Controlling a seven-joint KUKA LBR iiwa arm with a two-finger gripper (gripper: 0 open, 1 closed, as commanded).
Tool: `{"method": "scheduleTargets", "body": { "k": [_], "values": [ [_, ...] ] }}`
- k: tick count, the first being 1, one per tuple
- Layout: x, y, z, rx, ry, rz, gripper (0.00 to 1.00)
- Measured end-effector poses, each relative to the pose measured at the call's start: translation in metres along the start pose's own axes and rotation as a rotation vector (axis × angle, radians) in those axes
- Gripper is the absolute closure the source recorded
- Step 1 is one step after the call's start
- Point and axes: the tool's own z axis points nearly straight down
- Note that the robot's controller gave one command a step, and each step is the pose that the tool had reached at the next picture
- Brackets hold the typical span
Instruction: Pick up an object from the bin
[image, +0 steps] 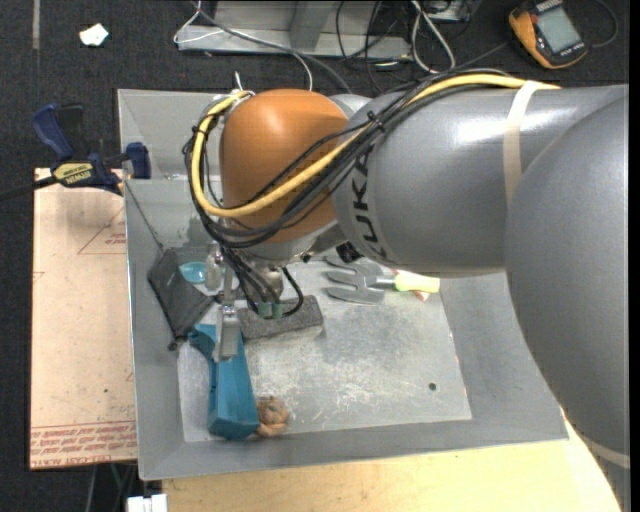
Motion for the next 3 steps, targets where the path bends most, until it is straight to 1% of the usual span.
{"method": "scheduleTargets", "body": {
  "k": [1,2,3],
  "values": [
    [-0.002,-0.001,-0.005,-0.002,-0.007,0.004,0.00],
    [0.012,-0.009,0.066,-0.004,-0.010,0.031,0.00],
    [0.050,-0.009,0.099,-0.009,-0.019,0.140,0.00]
  ]
}}
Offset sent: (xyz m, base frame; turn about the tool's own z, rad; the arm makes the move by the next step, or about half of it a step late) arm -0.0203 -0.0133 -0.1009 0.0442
